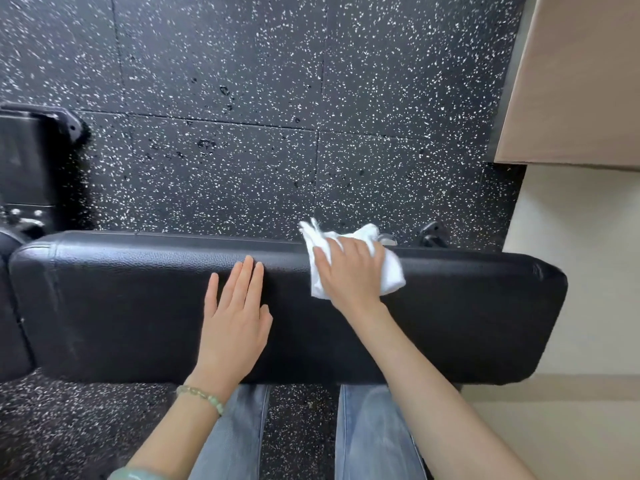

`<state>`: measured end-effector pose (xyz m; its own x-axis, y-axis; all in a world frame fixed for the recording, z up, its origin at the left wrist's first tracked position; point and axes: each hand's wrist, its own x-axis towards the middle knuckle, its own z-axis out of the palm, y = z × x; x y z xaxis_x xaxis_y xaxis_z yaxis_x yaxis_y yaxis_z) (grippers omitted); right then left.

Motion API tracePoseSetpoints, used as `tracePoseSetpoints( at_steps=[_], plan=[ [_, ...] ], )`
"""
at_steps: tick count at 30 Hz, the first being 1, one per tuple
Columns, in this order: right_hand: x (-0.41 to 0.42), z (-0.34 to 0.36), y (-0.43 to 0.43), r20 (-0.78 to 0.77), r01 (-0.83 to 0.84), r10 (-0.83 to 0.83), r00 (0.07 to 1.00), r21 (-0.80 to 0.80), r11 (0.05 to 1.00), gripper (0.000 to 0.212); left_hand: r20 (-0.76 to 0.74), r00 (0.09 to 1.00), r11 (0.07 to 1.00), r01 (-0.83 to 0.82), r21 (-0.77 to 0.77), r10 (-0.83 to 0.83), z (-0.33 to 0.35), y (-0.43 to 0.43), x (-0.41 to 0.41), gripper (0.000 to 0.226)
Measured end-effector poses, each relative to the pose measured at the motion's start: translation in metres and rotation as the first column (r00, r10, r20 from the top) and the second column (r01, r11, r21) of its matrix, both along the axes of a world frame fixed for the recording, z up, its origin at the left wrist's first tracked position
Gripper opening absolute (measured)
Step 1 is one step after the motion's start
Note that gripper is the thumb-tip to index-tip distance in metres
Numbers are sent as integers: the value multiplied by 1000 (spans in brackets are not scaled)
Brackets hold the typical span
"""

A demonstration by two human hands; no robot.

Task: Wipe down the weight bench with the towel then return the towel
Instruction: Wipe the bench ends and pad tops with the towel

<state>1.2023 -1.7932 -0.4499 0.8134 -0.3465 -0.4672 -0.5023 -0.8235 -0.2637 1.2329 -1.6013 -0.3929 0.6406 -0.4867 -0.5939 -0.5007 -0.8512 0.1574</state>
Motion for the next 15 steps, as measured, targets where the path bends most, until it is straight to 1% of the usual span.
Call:
tracePoseSetpoints(
  at_steps=[4,6,7,9,10,11,12,13,14,15],
  plan=[
    [52,3,73,-11,-69,69,998,35,997,40,16,998,998,-57,18,57,2,27,11,57],
    [69,6,94,4,-126,126,992,88,988,39,24,997,996,-79,30,79,3,42,17,57],
    [74,8,98,-22,-189,194,981,140,972,40,26,996,996,-86,35,85,3,49,20,57],
    [75,10,85,-69,-307,331,941,237,922,49,21,995,995,-94,38,93,3,60,25,56],
    [70,13,71,-55,-344,368,928,250,905,52,20,995,995,-98,37,97,4,64,27,56],
    [64,14,56,-58,-363,385,921,226,904,56,23,994,994,-105,34,104,4,68,29,56],
    [56,15,41,-92,-353,373,923,183,918,58,27,993,993,-116,31,115,4,73,31,56],
    [50,14,27,-157,-309,329,931,137,941,56,31,991,991,-128,29,127,4,76,32,56],
    [46,12,19,-229,-238,249,941,77,968,59,34,990,990,-139,27,138,5,80,33,56],
    [45,8,18,-293,-219,211,933,5,976,65,38,989,989,-146,26,145,5,84,34,56]
  ],
)
